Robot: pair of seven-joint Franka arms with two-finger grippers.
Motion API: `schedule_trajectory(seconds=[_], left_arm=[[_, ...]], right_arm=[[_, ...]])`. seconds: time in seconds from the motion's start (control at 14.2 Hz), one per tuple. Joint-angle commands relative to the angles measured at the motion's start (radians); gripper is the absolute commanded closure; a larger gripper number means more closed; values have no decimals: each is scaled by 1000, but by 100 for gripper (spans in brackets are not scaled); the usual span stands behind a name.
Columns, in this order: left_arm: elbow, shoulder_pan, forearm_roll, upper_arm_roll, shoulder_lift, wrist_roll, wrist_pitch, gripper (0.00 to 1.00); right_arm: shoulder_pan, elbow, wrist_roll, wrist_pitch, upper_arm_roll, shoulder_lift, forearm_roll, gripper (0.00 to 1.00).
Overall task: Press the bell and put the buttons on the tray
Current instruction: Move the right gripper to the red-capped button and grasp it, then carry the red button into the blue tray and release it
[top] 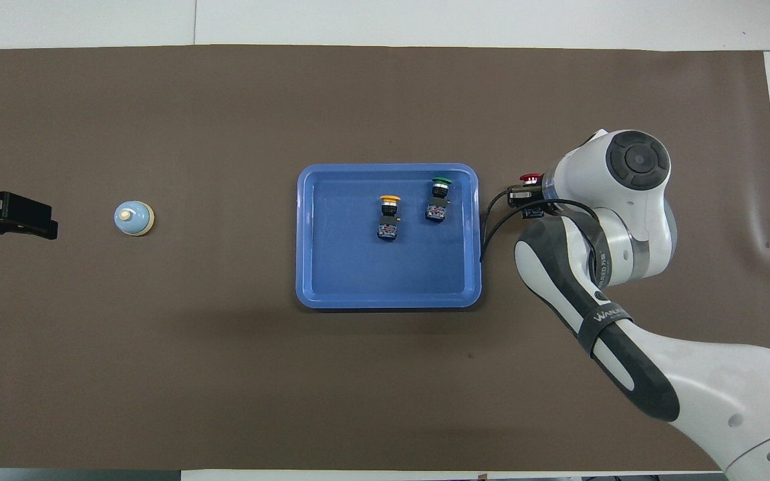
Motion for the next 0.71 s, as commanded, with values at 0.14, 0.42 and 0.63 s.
schedule_trajectory(seconds=[0.14, 0.42, 0.63], left_arm=[[-18, 3, 4, 2, -19, -1, 7, 0], [-18, 3, 6, 2, -19, -1, 7, 0], [-18, 3, 4, 2, -19, -1, 7, 0]], right_arm=[[154, 150, 294, -154, 8, -12, 12, 100], [283, 142, 452, -148, 7, -3, 12, 100], [317, 106, 469, -141, 8, -6, 12, 100]])
